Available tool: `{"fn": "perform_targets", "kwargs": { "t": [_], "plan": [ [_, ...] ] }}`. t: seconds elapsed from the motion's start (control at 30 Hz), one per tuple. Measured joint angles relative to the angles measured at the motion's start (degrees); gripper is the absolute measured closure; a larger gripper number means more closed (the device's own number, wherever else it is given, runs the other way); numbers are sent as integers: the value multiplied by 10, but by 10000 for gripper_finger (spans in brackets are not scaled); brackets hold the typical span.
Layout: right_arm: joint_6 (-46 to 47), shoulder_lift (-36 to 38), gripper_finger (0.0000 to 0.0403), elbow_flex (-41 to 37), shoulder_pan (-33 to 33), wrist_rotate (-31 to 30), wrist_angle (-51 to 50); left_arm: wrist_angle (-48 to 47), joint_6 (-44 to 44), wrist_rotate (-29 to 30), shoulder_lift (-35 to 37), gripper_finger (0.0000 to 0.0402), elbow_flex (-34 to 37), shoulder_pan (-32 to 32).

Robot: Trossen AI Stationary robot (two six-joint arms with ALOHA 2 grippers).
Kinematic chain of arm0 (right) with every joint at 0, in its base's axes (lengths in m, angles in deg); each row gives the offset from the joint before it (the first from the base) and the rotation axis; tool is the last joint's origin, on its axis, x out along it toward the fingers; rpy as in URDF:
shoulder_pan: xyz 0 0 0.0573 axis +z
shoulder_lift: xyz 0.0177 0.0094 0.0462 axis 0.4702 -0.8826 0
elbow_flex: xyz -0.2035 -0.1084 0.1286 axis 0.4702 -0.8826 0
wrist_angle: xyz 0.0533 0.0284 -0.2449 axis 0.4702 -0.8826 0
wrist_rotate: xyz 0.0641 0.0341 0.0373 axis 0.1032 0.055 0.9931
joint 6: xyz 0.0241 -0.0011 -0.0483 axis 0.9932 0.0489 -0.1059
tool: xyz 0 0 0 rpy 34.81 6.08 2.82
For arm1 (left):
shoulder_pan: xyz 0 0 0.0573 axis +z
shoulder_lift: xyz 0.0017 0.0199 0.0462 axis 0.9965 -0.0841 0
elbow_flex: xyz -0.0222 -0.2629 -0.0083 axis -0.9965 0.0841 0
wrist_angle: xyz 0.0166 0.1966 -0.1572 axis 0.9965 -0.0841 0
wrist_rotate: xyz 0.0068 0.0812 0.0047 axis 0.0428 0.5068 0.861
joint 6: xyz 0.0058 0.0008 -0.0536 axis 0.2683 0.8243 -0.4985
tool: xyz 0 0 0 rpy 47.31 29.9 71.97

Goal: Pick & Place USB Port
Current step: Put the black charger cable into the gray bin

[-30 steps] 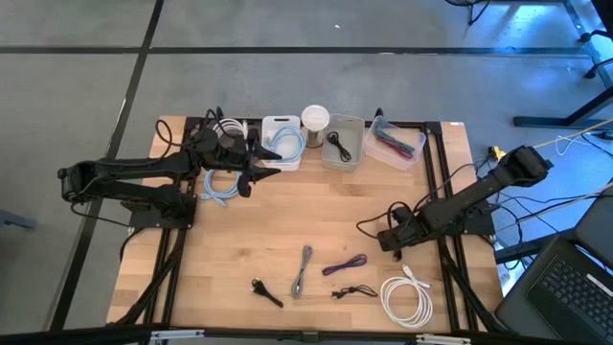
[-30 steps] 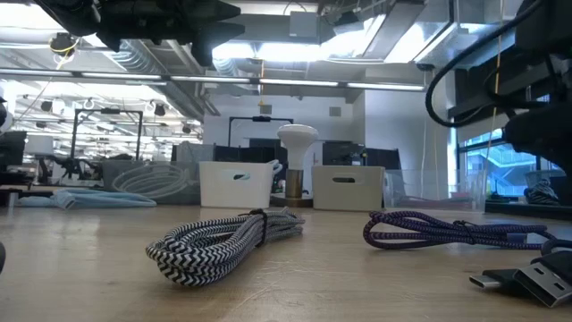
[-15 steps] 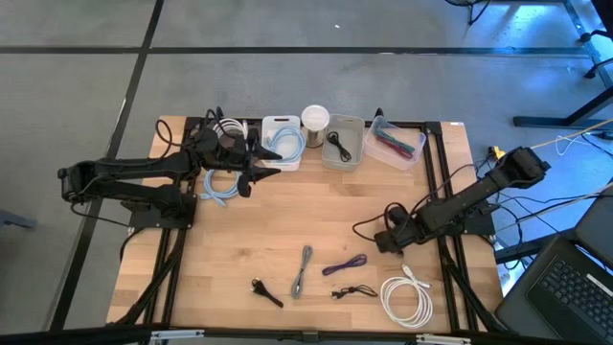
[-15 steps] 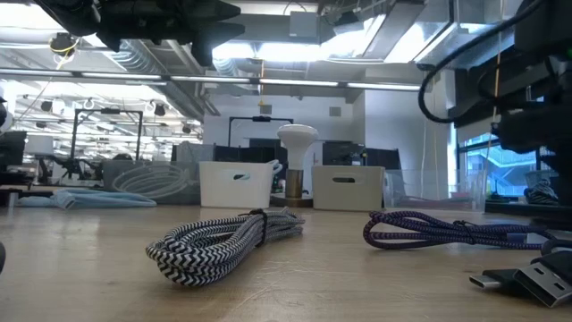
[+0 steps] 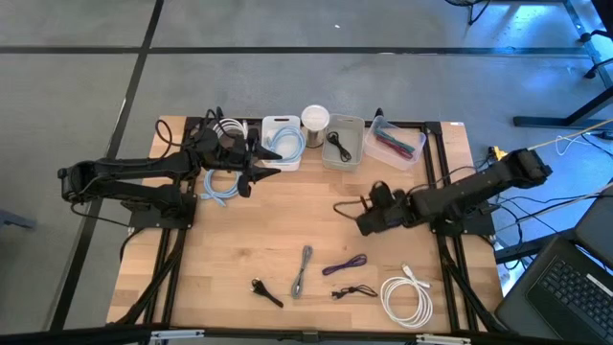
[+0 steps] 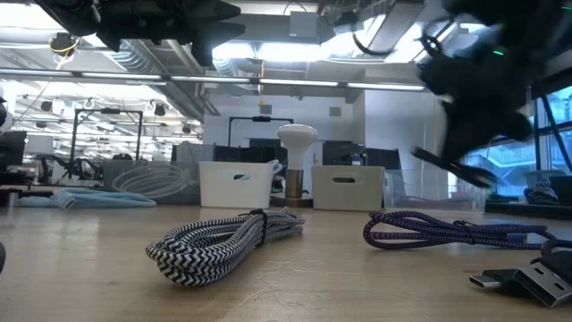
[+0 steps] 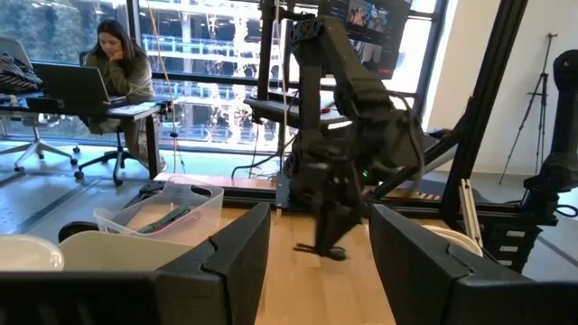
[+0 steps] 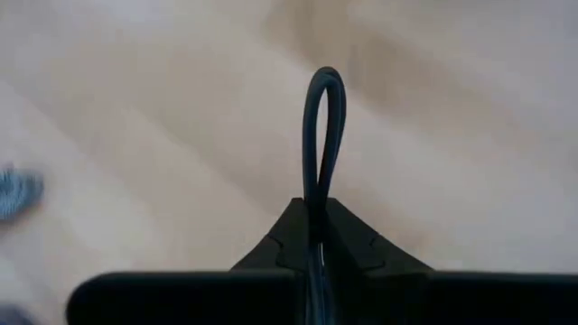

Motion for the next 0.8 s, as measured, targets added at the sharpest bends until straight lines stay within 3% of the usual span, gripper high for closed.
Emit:
{"fn": "perform_targets", "kwargs": {
  "t": [0.3, 0.43, 0.8],
  "plan": [
    [-301, 7, 389, 119, -168, -16, -9, 0, 0, 0, 0, 219, 0, 0],
    [-400, 7, 389, 178, -243, 13, 2, 0, 0, 0, 0, 219, 0, 0],
    [-498, -17, 389, 258, -417, 164, 30, 0, 0, 0, 0, 219, 0, 0]
  ]
}}
